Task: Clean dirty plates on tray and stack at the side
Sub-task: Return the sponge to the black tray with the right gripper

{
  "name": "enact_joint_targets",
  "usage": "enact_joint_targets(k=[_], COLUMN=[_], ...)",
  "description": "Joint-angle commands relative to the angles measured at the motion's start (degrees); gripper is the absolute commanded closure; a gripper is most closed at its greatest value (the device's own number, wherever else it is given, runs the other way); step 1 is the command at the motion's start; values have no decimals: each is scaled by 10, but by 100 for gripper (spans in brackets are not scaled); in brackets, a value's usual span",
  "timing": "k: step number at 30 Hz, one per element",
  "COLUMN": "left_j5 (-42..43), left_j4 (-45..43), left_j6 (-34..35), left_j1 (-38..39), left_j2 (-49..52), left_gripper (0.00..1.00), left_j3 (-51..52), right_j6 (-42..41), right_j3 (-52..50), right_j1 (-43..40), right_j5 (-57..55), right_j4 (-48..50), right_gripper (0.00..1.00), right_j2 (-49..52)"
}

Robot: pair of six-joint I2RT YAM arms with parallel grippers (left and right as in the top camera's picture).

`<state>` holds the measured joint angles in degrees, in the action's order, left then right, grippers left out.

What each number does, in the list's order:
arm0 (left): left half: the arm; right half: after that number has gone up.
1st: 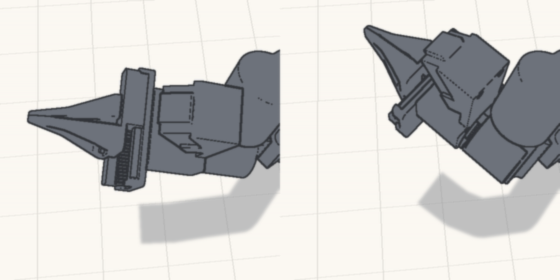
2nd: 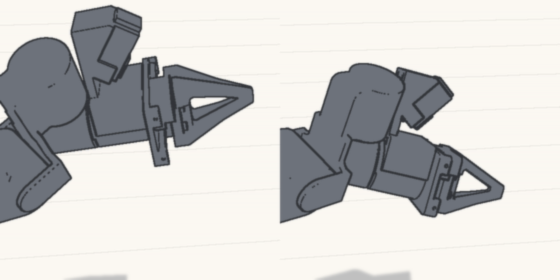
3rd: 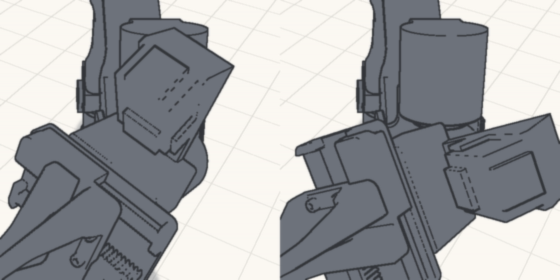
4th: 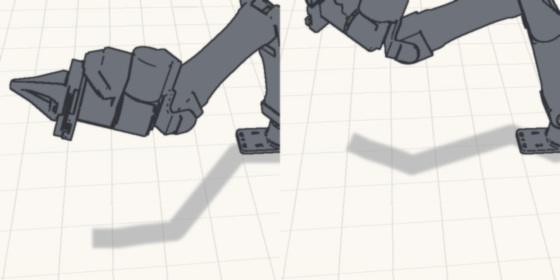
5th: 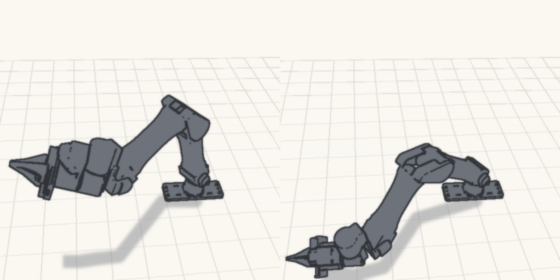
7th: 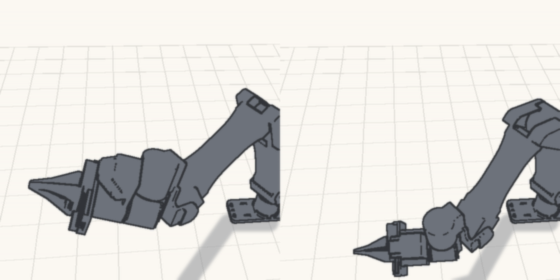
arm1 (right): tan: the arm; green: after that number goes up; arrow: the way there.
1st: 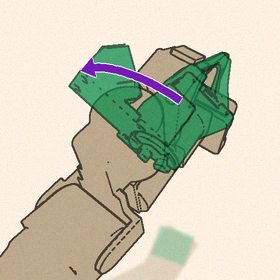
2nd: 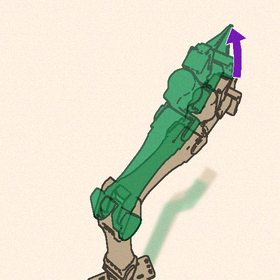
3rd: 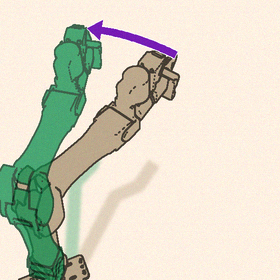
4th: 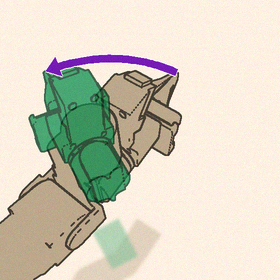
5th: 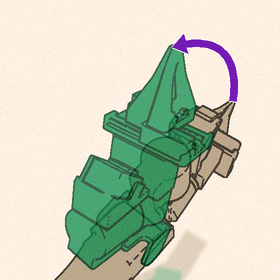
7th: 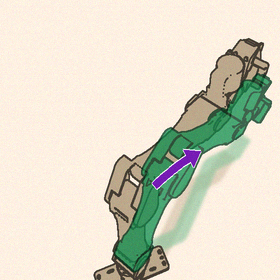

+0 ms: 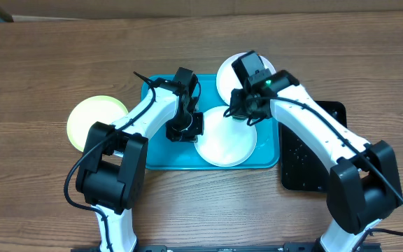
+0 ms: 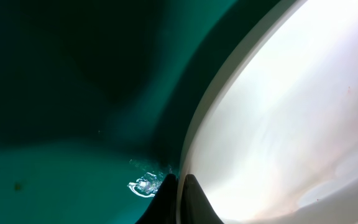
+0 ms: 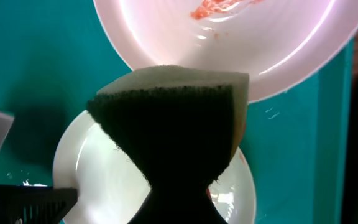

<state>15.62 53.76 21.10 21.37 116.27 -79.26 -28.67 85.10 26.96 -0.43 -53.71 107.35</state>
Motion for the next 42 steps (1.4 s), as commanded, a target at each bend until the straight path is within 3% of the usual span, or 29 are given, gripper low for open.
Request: enact_joint_targets(k=[1, 11, 27, 32, 39, 42], left_j5=[-8, -27, -27, -27, -27, -27], left_j4=[5, 6, 10, 11, 14, 15], left_j6=[3, 3, 3, 3, 3, 3], left_j1=[0, -16, -27, -27, -27, -27], left_j2=[8, 8, 7, 7, 7, 7], left_gripper=[96, 96, 96, 96, 96, 96], left_j3=[7, 7, 7, 7, 7, 7], right_j6=[-4, -5, 175, 176, 143, 106], right_j3=[22, 22, -75, -153, -285, -339], right_j1=[-26, -136, -316, -325, -325, -325], right_j5=[-10, -8, 169, 169, 170, 171], right_j4=[-30, -139, -156, -100, 53, 125], right_gripper=[96, 96, 96, 96, 96, 84], right_j2=[-7, -32, -43, -43, -43, -43])
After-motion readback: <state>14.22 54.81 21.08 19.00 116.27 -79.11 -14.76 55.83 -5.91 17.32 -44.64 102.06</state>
